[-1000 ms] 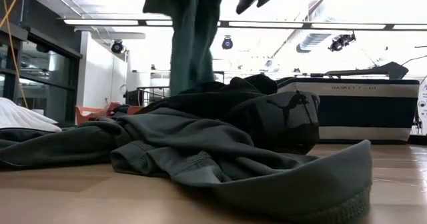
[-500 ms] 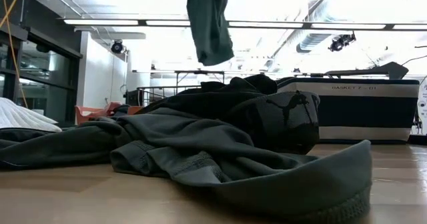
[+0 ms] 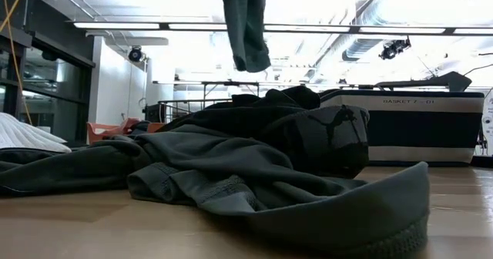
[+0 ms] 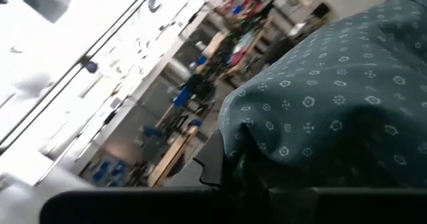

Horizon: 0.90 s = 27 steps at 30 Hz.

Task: Pick & Place Cloths
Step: Put the light blue shirt into the blue laundry organizer

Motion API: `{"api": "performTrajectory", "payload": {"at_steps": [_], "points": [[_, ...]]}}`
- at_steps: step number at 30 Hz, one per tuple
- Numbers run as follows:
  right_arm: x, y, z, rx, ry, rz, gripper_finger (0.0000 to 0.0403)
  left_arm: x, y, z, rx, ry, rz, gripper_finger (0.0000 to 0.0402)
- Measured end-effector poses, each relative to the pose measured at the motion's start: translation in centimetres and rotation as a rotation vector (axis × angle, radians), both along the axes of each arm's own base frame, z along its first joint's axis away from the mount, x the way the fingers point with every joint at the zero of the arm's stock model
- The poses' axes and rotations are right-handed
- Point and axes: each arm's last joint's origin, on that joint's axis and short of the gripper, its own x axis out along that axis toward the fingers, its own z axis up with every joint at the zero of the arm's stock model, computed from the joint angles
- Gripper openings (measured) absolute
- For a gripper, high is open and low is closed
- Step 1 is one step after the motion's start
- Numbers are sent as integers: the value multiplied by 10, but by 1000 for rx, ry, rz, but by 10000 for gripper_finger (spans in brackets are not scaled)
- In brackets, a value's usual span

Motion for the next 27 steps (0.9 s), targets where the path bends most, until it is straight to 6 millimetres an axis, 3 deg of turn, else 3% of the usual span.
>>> {"api": "performTrajectory", "payload": {"at_steps": [5, 8, 17, 21, 27], "points": [[-17, 18, 5, -47, 46, -144, 326, -2, 1, 7, 20, -19, 32, 12], [-27, 18, 10, -66, 79, -175, 326, -3, 0, 9, 26, -33, 25, 12], [-32, -21, 9, 161, 65, 89, 326, -3, 0, 14, 36, -92, -22, 12], [-32, -39, 7, 191, 73, 103, 326, -3, 0, 14, 39, -85, -26, 12], [-31, -56, 8, 259, 68, 283, 326, -3, 0, 13, 39, -81, -22, 12]]}}
